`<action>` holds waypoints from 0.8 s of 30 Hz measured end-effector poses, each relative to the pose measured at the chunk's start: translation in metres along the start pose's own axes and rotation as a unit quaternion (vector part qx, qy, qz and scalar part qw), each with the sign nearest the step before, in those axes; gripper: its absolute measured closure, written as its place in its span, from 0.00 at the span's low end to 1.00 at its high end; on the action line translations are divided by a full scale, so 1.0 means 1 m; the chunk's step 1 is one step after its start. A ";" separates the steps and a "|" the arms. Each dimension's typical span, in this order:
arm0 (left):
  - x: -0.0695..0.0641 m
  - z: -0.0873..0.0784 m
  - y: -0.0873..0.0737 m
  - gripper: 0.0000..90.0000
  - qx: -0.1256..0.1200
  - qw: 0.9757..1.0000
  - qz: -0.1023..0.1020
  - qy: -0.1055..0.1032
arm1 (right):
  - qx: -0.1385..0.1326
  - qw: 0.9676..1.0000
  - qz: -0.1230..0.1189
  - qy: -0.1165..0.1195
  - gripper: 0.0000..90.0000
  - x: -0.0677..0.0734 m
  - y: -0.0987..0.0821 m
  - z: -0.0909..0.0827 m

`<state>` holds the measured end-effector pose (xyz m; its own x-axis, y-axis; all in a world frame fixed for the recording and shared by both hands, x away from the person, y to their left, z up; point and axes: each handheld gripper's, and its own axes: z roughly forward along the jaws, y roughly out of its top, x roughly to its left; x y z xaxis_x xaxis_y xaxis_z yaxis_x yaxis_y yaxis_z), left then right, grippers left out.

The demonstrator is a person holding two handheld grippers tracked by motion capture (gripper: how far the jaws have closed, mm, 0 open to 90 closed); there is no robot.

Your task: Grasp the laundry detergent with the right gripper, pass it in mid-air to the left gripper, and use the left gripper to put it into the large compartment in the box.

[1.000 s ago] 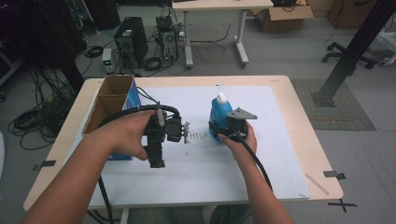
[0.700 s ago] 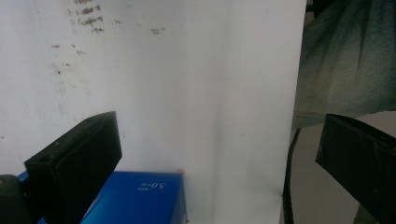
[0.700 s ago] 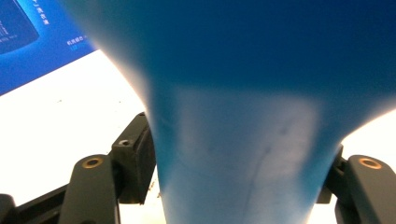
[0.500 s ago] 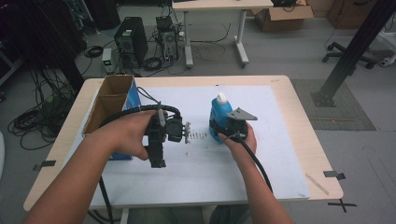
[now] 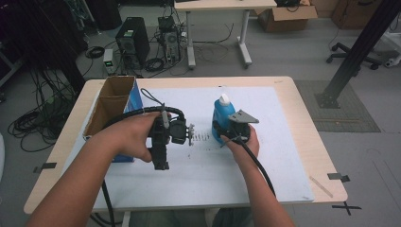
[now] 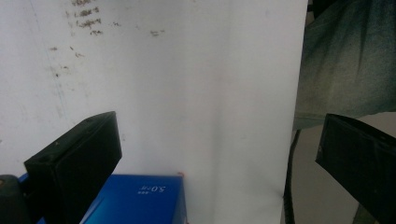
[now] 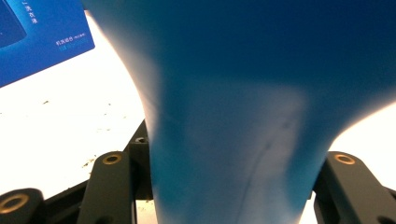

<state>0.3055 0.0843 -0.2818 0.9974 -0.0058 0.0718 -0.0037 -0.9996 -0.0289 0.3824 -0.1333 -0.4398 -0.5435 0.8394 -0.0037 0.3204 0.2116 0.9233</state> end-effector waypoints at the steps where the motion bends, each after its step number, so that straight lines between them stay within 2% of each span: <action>1: 0.000 0.000 0.000 0.00 -0.001 1.000 -0.002 0.000 | -0.001 1.000 -0.001 0.000 0.50 0.000 0.000 0.000; 6: 0.000 -0.001 0.003 0.00 0.001 1.000 -0.002 0.000 | 0.000 1.000 -0.013 0.004 0.51 0.001 0.001 0.000; 9: 0.001 -0.002 0.005 0.00 0.001 1.000 0.001 0.002 | 0.006 0.999 -0.030 0.010 0.52 0.001 0.003 -0.002; 11: 0.002 -0.004 0.005 0.00 -0.001 1.000 0.000 0.003 | 0.004 0.999 -0.030 0.019 0.52 -0.001 0.005 -0.005; 17: 0.005 -0.010 0.006 0.00 -0.005 1.000 -0.002 0.005 | 0.001 0.998 -0.039 0.052 0.52 -0.007 0.018 -0.019; 24: 0.009 -0.016 0.007 0.00 -0.009 1.000 -0.005 0.008 | -0.005 0.991 -0.071 0.111 0.51 -0.013 0.036 -0.041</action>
<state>0.3138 0.0766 -0.2653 0.9961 0.0045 0.0886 0.0054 -0.9999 -0.0095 0.3690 -0.1571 -0.3905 -0.7401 0.6706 -0.0506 0.2208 0.3134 0.9236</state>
